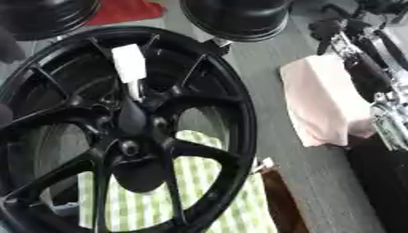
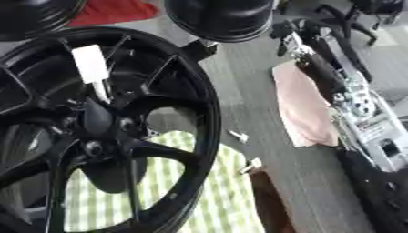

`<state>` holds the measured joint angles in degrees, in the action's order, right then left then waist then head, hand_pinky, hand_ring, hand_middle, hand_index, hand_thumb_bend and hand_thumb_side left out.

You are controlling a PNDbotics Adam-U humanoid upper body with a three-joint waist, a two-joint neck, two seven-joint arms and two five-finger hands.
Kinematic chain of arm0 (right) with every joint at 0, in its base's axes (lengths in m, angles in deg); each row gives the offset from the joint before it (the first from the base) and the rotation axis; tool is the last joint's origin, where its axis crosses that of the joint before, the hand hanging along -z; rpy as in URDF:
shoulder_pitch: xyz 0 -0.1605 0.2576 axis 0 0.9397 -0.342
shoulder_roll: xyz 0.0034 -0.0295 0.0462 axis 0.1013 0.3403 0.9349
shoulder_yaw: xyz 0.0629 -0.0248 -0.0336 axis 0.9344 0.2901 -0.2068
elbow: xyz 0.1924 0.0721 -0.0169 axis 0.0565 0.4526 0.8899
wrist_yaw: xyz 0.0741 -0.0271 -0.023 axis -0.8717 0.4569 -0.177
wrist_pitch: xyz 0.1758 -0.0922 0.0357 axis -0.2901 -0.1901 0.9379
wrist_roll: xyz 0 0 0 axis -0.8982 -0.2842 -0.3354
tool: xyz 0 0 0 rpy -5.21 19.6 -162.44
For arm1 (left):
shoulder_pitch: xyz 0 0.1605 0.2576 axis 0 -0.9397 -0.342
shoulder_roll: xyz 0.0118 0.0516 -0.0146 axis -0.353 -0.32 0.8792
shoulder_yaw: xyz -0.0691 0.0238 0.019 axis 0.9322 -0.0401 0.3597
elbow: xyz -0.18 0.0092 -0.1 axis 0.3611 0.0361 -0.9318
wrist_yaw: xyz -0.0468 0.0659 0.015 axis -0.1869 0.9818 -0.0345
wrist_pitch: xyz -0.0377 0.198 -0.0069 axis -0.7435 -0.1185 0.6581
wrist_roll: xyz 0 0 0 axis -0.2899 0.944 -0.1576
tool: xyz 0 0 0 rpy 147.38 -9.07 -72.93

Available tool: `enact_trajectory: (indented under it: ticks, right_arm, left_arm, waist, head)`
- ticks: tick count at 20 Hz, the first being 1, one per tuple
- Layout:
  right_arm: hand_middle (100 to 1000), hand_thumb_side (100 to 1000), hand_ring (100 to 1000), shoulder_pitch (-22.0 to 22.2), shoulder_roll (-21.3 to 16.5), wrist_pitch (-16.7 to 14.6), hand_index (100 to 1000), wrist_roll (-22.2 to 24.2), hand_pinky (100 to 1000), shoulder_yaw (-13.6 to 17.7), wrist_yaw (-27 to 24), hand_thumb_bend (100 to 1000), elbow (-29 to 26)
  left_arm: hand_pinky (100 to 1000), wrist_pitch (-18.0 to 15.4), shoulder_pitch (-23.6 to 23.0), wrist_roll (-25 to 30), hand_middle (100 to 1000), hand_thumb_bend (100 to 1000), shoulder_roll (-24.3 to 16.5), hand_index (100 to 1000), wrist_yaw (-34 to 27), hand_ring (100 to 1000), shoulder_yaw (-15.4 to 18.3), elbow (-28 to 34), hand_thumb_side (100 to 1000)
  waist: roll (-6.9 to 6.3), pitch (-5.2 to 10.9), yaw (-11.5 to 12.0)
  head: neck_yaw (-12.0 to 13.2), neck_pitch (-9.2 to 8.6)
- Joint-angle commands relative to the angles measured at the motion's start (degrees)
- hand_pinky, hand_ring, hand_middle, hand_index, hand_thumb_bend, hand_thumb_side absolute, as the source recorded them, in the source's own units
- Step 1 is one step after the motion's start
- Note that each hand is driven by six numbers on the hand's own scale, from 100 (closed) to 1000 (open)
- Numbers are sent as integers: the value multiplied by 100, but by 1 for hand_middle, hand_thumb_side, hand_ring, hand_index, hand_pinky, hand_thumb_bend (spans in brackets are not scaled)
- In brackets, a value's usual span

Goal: Pull the pin out of the wheel hub.

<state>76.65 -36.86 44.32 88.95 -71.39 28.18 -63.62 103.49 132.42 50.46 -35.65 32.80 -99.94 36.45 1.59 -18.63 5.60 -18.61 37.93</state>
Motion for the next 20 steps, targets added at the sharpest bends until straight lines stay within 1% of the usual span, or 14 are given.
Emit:
enact_trajectory:
  ticks: [1,4,10,12,13,15,20]
  right_arm:
    - [377,615,891,-120,-189,-3,608,47,935,14,-86,100,-116]
    - [377,615,892,-200,-187,24,608,71,935,-4,-131,100,-116]
    - [378,616,892,-318,-168,67,608,117,936,-30,-212,100,-116]
    - [378,617,892,-356,-158,87,607,136,936,-41,-231,100,-116]
    - [378,617,892,-378,-153,94,607,145,936,-46,-241,100,-116]
    - [378,618,893,-420,-147,107,607,165,936,-56,-255,100,-116]
    - [378,622,893,-543,-115,128,607,217,937,-85,-273,100,-116]
  left_arm:
    - [838,409,252,-79,678,426,207,795,135,698,-38,-166,636]
    - [845,579,429,-113,693,443,447,803,244,712,-184,-345,636]
    - [848,876,626,-130,697,457,801,805,554,716,-345,-649,628]
    - [855,924,648,-145,710,471,873,812,658,728,-376,-744,615]
    - [869,941,650,-154,736,483,906,832,715,749,-388,-797,606]
    - [885,979,649,-202,754,498,967,841,827,765,-405,-915,589]
    - [920,1070,602,-315,795,547,1090,863,1127,799,-470,-1199,561]
  waist:
    - [-13,75,-43]
    - [-28,53,-105]
    - [-57,47,-207]
    - [-71,35,-233]
    - [-80,24,-249]
    - [-99,-4,-284]
    - [-136,-120,-362]
  head:
    - [84,-113]
    - [170,-138]
    - [271,-221]
    - [287,-246]
    - [292,-259]
    - [298,-275]
    - [329,-297]
